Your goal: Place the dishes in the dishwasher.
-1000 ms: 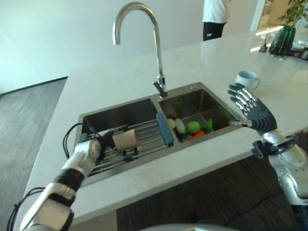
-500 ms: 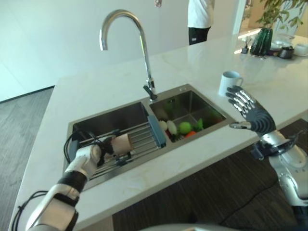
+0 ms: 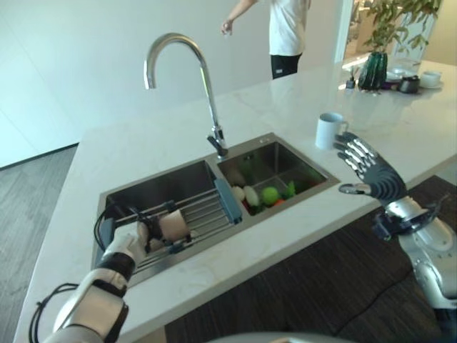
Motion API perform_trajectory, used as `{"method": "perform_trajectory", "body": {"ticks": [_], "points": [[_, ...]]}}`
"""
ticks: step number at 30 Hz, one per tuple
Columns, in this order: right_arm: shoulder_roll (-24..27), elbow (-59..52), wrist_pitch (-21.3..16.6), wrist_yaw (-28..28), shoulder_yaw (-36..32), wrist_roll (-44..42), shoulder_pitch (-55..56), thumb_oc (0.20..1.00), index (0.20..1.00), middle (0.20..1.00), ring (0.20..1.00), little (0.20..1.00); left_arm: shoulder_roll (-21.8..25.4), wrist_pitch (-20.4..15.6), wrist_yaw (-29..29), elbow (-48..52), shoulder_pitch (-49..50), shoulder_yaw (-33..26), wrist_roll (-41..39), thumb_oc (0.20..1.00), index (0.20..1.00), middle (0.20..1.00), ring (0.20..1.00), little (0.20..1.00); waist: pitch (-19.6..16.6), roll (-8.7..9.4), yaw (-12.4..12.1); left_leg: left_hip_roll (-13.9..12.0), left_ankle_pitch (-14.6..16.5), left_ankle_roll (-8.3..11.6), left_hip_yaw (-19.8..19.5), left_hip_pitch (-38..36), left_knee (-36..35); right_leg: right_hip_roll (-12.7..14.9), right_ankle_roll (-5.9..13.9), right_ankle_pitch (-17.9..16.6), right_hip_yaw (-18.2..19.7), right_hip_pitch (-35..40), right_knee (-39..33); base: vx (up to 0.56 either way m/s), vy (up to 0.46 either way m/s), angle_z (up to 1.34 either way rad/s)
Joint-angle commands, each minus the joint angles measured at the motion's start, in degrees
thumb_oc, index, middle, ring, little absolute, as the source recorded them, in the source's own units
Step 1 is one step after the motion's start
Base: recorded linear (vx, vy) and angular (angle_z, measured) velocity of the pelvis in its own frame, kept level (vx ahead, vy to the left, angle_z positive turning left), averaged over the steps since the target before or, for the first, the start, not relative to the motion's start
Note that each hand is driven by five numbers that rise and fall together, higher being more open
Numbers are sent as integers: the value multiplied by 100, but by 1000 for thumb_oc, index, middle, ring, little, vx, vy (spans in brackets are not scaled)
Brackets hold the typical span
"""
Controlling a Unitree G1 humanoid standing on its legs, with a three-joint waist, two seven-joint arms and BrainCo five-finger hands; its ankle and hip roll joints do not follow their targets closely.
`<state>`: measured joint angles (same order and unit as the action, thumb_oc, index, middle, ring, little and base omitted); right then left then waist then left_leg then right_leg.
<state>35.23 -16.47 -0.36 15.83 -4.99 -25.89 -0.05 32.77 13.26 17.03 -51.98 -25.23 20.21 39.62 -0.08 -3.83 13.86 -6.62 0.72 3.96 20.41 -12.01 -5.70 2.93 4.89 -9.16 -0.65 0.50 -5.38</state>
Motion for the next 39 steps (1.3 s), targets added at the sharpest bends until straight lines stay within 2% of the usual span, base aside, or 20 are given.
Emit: {"method": "perform_trajectory", "body": {"ticks": [1, 7, 12, 13, 18, 22, 30, 33, 35, 39], "points": [[7, -287, -279, -14, -163, -78, -403, 1000, 1000, 1000, 1000, 1000, 108, -44, -332, -617, 54, 192, 565, 200, 200, 200, 200, 200, 253, 179, 83, -218, 312, 73, -307, -28, 70, 363, 532, 884, -28, 623, 38, -21, 0, -12], [-58, -244, -420, -13, -173, 5, -321, 1000, 1000, 1000, 1000, 1000, 95, -225, -661, -331, 193, 177, 559, 200, 200, 200, 200, 200, 269, 197, 8, -208, 307, 71, -365, -21, 70, 380, 531, 870, -99, 644, 38, -11, 0, 0], [-37, -213, -454, -135, -120, 53, -348, 1000, 1000, 1000, 1000, 1000, 147, -392, -957, -280, 207, 142, 248, 200, 200, 200, 200, 200, 275, 213, -54, -198, 310, 72, -426, 0, 70, 401, 533, 873, -156, 651, 38, -22, -2, 7], [-39, -184, -499, -164, -113, 68, -317, 1000, 1000, 1000, 1000, 1000, 234, -551, -1104, -173, 235, 34, -16, 200, 200, 200, 200, 200, 275, 213, -90, -195, 302, 77, -448, 5, 70, 409, 532, 871, -192, 661, 38, -13, -1, 14], [-61, -148, -531, -212, -100, 131, -313, 1000, 1000, 1000, 1000, 1000, 480, -727, -1166, 217, 327, -276, -880, 200, 200, 200, 200, 200, 299, 185, -201, -190, 281, 92, -542, 18, 70, 434, 532, 874, -283, 688, 38, -8, 5, 6], [-101, -133, -604, -308, -164, 169, -191, 1000, 1000, 1000, 1000, 1000, 827, -1010, -1558, 985, 523, -715, -1710, 200, 200, 200, 200, 200, 315, 194, -345, -192, 267, 98, -634, 48, 70, 464, 538, 888, -401, 710, 38, -11, -9, 8], [-108, -124, -632, -356, -306, 183, -59, 1000, 1000, 1000, 1000, 1000, 1190, -1471, -2270, 2124, 1131, -1584, -2703, 200, 200, 200, 200, 200, 335, 225, -560, -192, 235, 125, -812, 107, 70, 510, 515, 916, -562, 744, 38, -8, 3, 15], [-216, -107, -645, -417, -302, 273, -41, 1000, 1000, 1000, 1000, 1000, 1063, -1741, -2609, 2789, 1268, -2073, -3370, 200, 200, 200, 200, 200, 325, 271, -672, -195, 216, 137, -896, 139, 70, 539, 499, 927, -653, 765, 38, 1, -6, 6], [-259, -97, -650, -423, -298, 309, -43, 1000, 1000, 1000, 1000, 1000, 980, -1770, -2667, 3014, 1308, -2233, -3503, 200, 200, 200, 200, 200, 322, 283, -697, -198, 212, 141, -914, 147, 70, 546, 494, 934, -679, 775, 38, -1, -19, 7], [-434, -123, -611, -485, -274, 454, -43, 1000, 1000, 1000, 1000, 1000, 631, -2141, -2860, 3709, 1378, -2679, -4164, 200, 200, 200, 200, 200, 307, 334, -787, -207, 208, 160, -996, 185, 70, 566, 474, 961, -752, 793, 38, -3, -34, 16]]}}
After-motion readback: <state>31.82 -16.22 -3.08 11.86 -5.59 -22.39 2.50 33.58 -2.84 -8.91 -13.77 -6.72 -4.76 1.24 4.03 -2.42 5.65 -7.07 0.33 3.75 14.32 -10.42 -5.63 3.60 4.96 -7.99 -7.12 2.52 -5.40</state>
